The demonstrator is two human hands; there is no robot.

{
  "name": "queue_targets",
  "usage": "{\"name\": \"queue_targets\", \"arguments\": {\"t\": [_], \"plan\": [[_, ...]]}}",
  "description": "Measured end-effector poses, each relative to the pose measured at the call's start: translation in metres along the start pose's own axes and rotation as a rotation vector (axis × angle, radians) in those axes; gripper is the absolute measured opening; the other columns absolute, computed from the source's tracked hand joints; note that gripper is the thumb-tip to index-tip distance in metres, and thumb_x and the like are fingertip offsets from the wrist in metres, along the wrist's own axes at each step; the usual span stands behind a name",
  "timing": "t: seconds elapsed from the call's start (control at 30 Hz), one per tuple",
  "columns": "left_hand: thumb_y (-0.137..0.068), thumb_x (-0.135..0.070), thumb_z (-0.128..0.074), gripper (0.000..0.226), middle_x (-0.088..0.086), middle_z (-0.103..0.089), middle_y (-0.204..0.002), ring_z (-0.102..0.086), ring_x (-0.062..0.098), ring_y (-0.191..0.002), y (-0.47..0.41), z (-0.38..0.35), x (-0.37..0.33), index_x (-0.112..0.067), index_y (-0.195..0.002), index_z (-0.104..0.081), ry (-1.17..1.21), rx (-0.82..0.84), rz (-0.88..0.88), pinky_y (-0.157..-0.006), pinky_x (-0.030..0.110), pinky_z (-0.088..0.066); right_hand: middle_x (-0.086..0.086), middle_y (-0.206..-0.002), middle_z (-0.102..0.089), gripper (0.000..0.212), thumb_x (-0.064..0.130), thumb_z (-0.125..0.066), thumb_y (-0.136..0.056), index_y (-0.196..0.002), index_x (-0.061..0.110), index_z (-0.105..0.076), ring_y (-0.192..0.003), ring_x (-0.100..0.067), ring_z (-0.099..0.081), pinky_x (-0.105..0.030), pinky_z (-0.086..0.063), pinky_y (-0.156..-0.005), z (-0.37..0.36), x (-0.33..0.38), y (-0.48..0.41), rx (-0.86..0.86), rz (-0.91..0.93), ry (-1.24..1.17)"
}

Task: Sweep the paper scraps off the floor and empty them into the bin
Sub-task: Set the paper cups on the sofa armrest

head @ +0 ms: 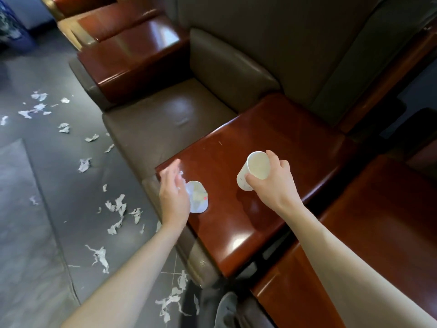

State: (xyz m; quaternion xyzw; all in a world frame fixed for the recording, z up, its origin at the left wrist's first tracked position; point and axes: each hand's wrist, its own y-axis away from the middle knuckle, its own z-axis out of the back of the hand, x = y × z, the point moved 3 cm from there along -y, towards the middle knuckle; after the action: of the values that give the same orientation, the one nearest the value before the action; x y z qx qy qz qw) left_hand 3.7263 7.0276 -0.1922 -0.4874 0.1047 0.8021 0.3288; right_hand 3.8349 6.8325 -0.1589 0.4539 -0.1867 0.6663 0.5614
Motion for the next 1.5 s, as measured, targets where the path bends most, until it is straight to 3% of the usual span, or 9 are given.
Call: {"name": "queue_targets", "arguments": {"t": [0.07,0.17,0.33,0.4,0.5,0.7,0.93,1.33,1.5], "plan": [[-0.101,-0.003,-0.038,0.037,0.008,-0.049,-0.141,-0.043,0.016,-0.133,0.001,-0.015,0.015,-0.012,-0.134,-0.054,-0.082,0.097,-0.003,-0.116,0.029,-0.02,-0.003,-0.14,-0.03,0.079,0.037,-0.063,-0.085,-0.15,0.024,-0.021,-0.116,-0.022,-0.045,-0.026,-0.037,-0.085,-0.013,-0.001,0.0,0.013,0.003,0.004],[-0.104,-0.021,-0.037,0.034,0.006,-0.041,-0.149,-0.027,0.02,-0.143,0.004,-0.035,0.037,-0.019,-0.13,-0.059,-0.247,0.216,0.008,-0.117,0.052,-0.013,-0.002,-0.139,-0.031,0.079,0.037,-0.063,-0.084,-0.15,0.025,-0.021,-0.107,-0.016,-0.043,-0.026,-0.036,-0.083,-0.027,-0.006,-0.002,0.024,0.005,0.011],[-0.085,-0.064,-0.051,0.059,0.003,-0.041,-0.146,-0.029,0.022,-0.136,0.007,-0.045,0.049,-0.021,-0.126,-0.057,-0.459,0.303,-0.079,-0.096,0.04,-0.044,-0.004,-0.138,-0.032,0.079,0.036,-0.064,-0.084,-0.15,0.024,-0.022,-0.102,-0.015,-0.041,-0.026,-0.036,-0.082,-0.033,-0.01,-0.007,0.0,-0.012,0.023],[-0.076,-0.06,-0.068,0.062,0.004,-0.048,-0.132,-0.039,0.025,-0.122,0.008,-0.046,0.047,-0.018,-0.12,-0.054,-0.586,0.309,-0.159,-0.077,0.036,-0.05,-0.004,-0.138,-0.032,0.079,0.035,-0.065,-0.083,-0.149,0.025,-0.023,-0.102,-0.015,-0.041,-0.025,-0.036,-0.081,-0.032,-0.01,-0.008,-0.011,-0.024,0.015],[-0.074,-0.049,-0.077,0.055,0.007,-0.052,-0.109,-0.047,0.023,-0.098,0.004,-0.043,0.039,-0.014,-0.109,-0.053,-0.586,0.289,-0.215,-0.059,0.026,-0.042,-0.004,-0.141,-0.03,0.08,0.035,-0.066,-0.084,-0.15,0.026,-0.022,-0.104,-0.015,-0.042,-0.025,-0.037,-0.079,-0.026,-0.005,-0.004,-0.032,-0.036,0.009],[-0.077,-0.053,-0.073,0.049,0.0,-0.052,-0.102,-0.047,0.013,-0.092,-0.018,-0.038,-0.04,-0.018,-0.104,-0.05,-0.369,0.254,-0.2,-0.061,0.022,-0.039,-0.003,-0.142,-0.03,0.081,0.033,-0.066,-0.085,-0.15,0.028,-0.02,-0.103,-0.013,-0.04,-0.024,-0.035,-0.081,0.027,0.012,0.017,-0.144,-0.088,-0.013],[-0.081,-0.04,-0.073,0.042,-0.001,-0.051,-0.11,-0.046,0.013,-0.099,0.007,-0.064,-0.182,-0.019,-0.109,-0.05,-0.223,0.481,-0.361,-0.068,0.027,-0.045,-0.001,-0.142,-0.03,0.085,0.038,-0.067,-0.083,-0.152,0.029,-0.018,-0.125,-0.019,-0.041,-0.025,-0.034,-0.094,0.126,0.022,0.093,-0.338,-0.193,-0.06],[-0.084,-0.027,-0.067,0.039,0.008,-0.051,-0.117,-0.044,0.026,-0.107,0.312,-0.074,-0.352,-0.011,-0.116,-0.053,-0.077,0.957,-1.0,-0.067,0.032,-0.039,-0.008,-0.137,-0.042,0.086,0.031,-0.079,-0.077,-0.146,0.014,-0.031,-0.123,-0.021,-0.045,-0.02,-0.033,-0.09,0.262,-0.07,0.397,-0.891,-0.481,-0.029],[-0.085,-0.03,-0.066,0.048,0.006,-0.049,-0.121,-0.042,0.025,-0.112,0.494,-0.031,-0.36,-0.013,-0.127,-0.05,-0.028,1.13,-1.15,-0.069,0.038,-0.045,-0.011,-0.134,-0.038,0.086,0.029,-0.075,-0.078,-0.148,0.015,-0.027,-0.126,-0.028,-0.04,-0.035,-0.038,-0.105,0.272,-0.134,0.565,-0.983,-0.626,-0.088]]}}
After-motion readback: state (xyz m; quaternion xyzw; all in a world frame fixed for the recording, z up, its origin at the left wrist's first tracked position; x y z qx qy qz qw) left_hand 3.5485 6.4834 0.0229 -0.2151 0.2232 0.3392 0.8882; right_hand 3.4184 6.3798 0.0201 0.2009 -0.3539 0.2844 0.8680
